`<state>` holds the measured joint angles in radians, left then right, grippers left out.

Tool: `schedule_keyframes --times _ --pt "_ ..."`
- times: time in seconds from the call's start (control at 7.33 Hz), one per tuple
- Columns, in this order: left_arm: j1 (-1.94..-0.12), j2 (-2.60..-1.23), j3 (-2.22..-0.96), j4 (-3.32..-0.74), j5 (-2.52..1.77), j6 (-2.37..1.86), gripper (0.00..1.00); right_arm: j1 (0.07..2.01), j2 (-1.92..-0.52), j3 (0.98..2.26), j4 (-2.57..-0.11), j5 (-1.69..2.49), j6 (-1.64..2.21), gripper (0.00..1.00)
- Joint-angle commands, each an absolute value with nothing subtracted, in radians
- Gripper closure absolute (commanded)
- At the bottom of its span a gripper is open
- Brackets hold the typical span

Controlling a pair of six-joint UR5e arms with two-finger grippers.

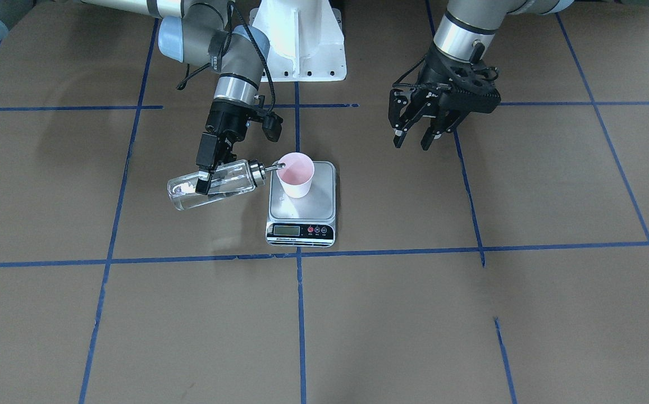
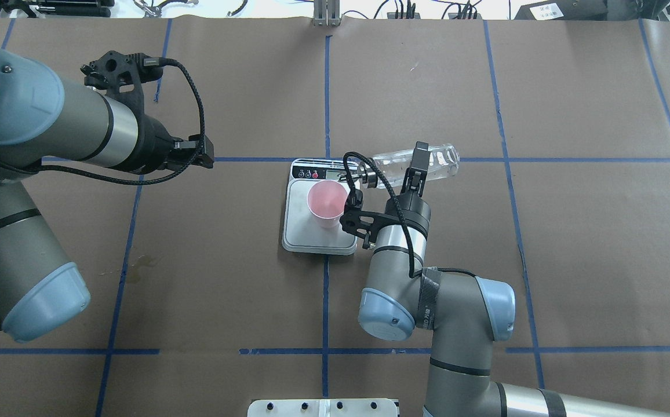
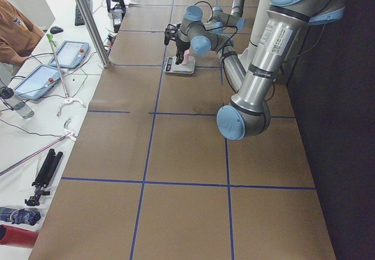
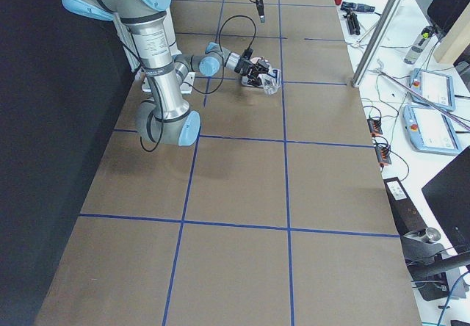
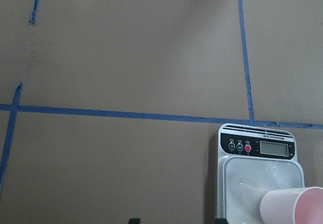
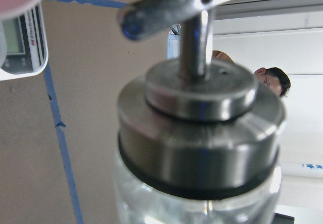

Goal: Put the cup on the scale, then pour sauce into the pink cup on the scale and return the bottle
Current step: 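Tilt the bottle spout over the pink cup with the right gripper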

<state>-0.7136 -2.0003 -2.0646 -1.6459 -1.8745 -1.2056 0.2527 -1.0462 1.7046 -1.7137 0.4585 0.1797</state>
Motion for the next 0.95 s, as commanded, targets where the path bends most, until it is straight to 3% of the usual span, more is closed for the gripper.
schedule_keyframes --times 0.0,0.82 --pt "-0.713 -2.000 -2.062 -1.646 -1.875 -1.206 0.42 0.252 -1.048 1.695 -1.715 0.408 0.076 1.00" --pt "-0.712 -2.000 -2.062 -1.647 -1.876 -1.209 0.40 0.258 -1.046 1.698 -1.715 0.324 -0.199 1.00"
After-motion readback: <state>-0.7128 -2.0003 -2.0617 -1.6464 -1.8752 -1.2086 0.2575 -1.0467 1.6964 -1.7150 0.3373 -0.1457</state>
